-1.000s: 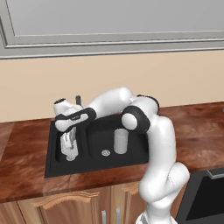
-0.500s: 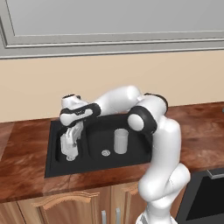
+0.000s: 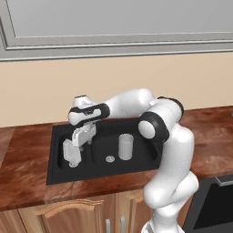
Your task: Place the tupperware in the left basin and the glass cup in the right basin of the sink.
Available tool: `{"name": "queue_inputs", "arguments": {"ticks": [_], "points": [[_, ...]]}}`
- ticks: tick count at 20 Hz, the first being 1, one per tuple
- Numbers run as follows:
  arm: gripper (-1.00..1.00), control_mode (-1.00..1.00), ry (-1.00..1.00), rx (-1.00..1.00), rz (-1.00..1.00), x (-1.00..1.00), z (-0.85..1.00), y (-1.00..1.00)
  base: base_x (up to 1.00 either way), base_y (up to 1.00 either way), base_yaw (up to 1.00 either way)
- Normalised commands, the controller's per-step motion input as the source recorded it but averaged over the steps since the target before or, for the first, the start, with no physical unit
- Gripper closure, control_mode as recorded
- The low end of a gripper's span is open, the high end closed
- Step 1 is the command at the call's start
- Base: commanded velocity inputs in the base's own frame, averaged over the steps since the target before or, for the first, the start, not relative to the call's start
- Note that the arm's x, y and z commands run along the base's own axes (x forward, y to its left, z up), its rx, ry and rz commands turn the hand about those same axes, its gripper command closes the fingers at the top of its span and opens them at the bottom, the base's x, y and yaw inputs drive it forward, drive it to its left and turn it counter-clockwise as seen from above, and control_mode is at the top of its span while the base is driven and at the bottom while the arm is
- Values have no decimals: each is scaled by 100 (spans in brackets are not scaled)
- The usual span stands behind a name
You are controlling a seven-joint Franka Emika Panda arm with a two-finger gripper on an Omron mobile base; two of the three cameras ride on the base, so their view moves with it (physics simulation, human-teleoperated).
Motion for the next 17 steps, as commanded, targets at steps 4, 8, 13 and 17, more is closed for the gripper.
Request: {"name": "queue_inputs", "arguments": {"ticks": [4, 8, 13, 17], "points": [[-100, -100, 0, 0, -18, -24, 13, -21, 0, 0, 0], [-100, -100, 0, 0, -18, -25, 11, -23, 0, 0, 0], [-100, -100, 0, 0, -22, -22, 8, -31, 0, 0, 0], [-100, -100, 0, 0, -22, -17, 8, -37, 0, 0, 0]]}}
